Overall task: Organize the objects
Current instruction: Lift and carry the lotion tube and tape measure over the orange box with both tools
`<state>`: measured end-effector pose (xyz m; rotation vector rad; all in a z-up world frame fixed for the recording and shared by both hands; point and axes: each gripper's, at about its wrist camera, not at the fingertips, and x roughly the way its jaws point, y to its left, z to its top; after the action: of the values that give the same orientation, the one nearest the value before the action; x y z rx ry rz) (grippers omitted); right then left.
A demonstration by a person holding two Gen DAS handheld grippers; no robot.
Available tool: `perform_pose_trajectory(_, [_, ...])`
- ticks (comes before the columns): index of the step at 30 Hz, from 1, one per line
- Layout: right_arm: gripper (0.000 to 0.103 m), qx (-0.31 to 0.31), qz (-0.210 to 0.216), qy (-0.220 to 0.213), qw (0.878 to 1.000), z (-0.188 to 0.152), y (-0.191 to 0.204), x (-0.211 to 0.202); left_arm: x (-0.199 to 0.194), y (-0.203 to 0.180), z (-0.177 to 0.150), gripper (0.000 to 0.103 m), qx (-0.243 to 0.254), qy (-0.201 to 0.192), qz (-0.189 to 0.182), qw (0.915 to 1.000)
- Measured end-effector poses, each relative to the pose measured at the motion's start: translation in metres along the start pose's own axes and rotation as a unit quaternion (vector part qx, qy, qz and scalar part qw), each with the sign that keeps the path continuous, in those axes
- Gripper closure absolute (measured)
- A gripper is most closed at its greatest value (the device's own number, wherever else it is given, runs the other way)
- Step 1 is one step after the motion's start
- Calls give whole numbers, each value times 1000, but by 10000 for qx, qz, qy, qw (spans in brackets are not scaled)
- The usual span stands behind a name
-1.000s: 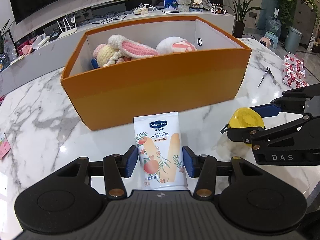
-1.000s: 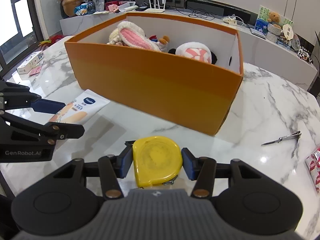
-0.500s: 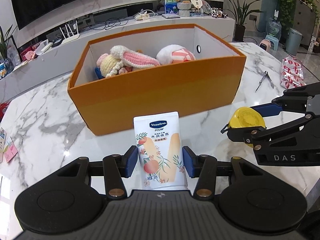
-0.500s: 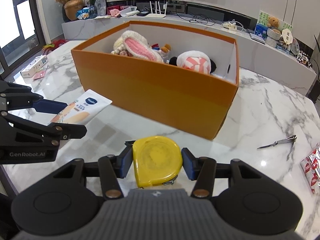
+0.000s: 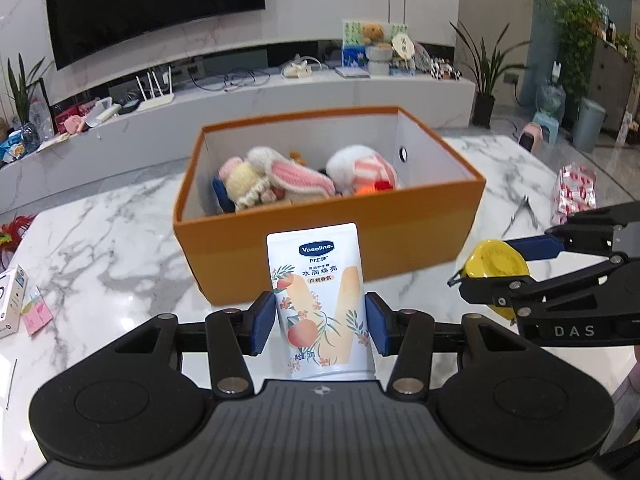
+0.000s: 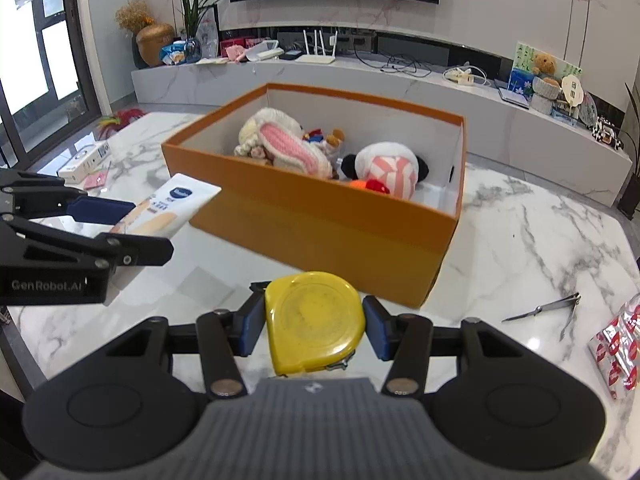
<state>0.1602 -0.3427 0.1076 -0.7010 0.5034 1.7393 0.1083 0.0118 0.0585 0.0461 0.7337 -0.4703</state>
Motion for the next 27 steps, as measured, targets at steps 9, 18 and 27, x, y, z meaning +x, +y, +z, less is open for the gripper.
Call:
perform_pose_trajectory(9, [49, 144, 45, -268, 9995, 14, -4, -12, 0, 6, 10, 47, -127, -163, 80, 9998])
perform_pose_trajectory(18, [49, 657, -36, -761, 9949, 50, -22, -11, 9, 6, 49, 47, -300, -547, 204, 9978])
perform_pose_trajectory(27, [49, 1228, 69, -1016, 9872, 86, -41, 25, 55, 19, 91, 47, -745, -850, 184, 9934])
